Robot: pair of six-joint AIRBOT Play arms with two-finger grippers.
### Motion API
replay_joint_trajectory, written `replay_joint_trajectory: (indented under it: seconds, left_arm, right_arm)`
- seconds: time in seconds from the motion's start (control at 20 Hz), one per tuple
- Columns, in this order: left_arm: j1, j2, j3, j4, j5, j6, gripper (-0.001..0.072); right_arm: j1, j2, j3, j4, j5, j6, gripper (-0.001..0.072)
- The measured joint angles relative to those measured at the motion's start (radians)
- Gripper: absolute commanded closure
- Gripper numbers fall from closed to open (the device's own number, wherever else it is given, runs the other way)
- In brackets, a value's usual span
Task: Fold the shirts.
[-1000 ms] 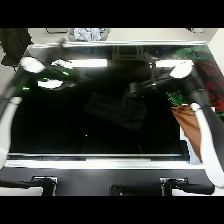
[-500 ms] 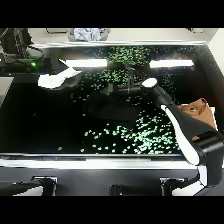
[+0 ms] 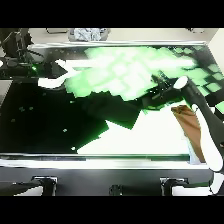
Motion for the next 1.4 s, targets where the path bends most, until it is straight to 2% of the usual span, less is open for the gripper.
replay_joint_trajectory:
  seconds: [0.15,0.3,0.35,0.4,0.45,0.55,0.65,0.8,1.1,1.4]
  left_arm:
    - [0.000,0.000,-0.001,0.002,-0.002,0.001,0.0680]
    - [0.000,0.000,-0.002,0.003,-0.016,-0.001,0.0680]
    - [0.000,0.000,-0.002,0.003,-0.020,-0.002,0.0680]
    - [0.000,0.000,-0.002,0.003,-0.024,-0.002,0.0680]
    - [0.000,0.000,-0.002,0.004,-0.026,-0.002,0.0680]
    - [0.000,0.000,-0.002,0.004,-0.030,-0.002,0.0680]
    - [0.000,0.000,-0.002,0.004,-0.031,-0.002,0.0680]
    - [0.000,0.000,-0.002,0.004,-0.034,-0.002,0.0680]
    - [0.000,-0.020,-0.002,0.005,-0.034,-0.002,0.0679]
    - [0.000,-0.034,-0.002,0.005,-0.033,0.001,0.0678]
  right_arm:
    - [-0.013,0.015,-0.182,0.166,-0.134,-0.057,0.0050]
    - [0.000,0.021,-0.317,0.344,-0.281,-0.100,0.0121]
    - [0.010,0.021,-0.344,0.391,-0.315,-0.106,0.0243]
    - [0.026,0.019,-0.364,0.434,-0.354,-0.114,0.0569]
    - [0.043,0.018,-0.380,0.468,-0.379,-0.118,0.0673]
    - [0.063,0.023,-0.391,0.539,-0.418,-0.152,0.0674]
    - [0.052,0.051,-0.368,0.575,-0.426,-0.232,0.0674]
    - [-0.031,0.121,-0.258,0.539,-0.347,-0.273,0.0674]
    - [-0.360,0.206,0.133,0.240,0.028,-0.104,0.0673]
    - [-0.706,0.221,0.423,0.144,0.294,-0.012,0.0673]
